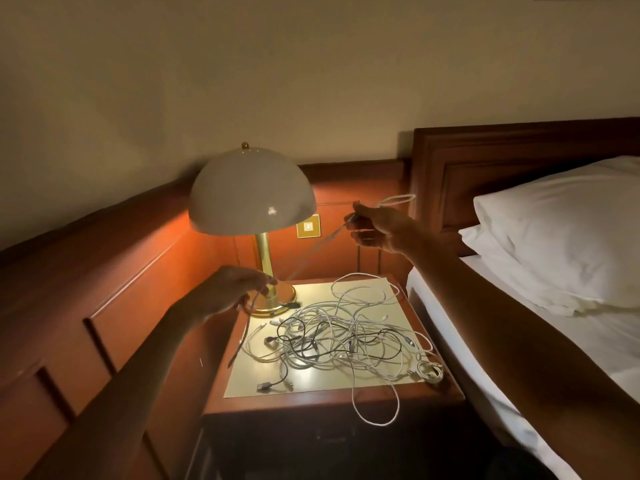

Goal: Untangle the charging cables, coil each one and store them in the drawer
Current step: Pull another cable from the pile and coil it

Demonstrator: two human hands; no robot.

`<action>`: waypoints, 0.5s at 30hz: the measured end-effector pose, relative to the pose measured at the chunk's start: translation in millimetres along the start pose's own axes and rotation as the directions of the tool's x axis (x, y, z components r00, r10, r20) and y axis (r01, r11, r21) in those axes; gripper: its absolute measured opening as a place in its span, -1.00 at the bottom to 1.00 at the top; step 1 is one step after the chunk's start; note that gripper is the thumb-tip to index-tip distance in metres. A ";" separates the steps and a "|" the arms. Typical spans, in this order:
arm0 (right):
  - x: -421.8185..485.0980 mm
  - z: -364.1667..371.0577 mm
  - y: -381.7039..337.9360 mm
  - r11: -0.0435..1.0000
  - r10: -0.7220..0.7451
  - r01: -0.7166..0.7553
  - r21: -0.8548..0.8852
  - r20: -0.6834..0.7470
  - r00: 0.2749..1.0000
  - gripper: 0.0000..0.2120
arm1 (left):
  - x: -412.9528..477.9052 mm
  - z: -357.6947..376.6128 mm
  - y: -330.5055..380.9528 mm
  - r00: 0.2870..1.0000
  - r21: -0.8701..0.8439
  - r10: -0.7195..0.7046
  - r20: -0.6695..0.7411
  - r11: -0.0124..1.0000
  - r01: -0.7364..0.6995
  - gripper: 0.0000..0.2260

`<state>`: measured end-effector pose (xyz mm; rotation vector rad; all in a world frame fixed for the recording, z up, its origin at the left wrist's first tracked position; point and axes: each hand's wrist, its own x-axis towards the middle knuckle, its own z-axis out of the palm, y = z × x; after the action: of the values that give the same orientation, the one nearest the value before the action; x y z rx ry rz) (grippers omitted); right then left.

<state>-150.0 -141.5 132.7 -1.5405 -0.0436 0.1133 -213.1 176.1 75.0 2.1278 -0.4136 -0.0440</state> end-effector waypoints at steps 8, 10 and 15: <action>-45.3 21.4 11.3 0.857 0.027 0.036 -0.515 0.115 0.993 -0.65 | -39.6 3.6 -8.7 0.967 -0.162 -0.160 -0.196 0.978 0.129 -0.78; -51.2 23.1 27.9 0.833 0.091 0.049 -0.551 0.224 0.970 -0.73 | -44.9 -6.3 -1.9 0.956 -0.354 -0.199 -0.214 0.928 0.115 -0.78; -72.2 14.0 46.8 0.723 0.520 0.007 -0.691 0.551 0.653 -0.37 | -51.1 -16.0 33.7 0.963 -0.530 -0.152 -0.221 0.848 0.011 -0.82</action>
<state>-225.3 -133.6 89.5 -2.1041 -0.5328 1.0742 -267.5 187.7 105.1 1.5758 -0.1302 0.0631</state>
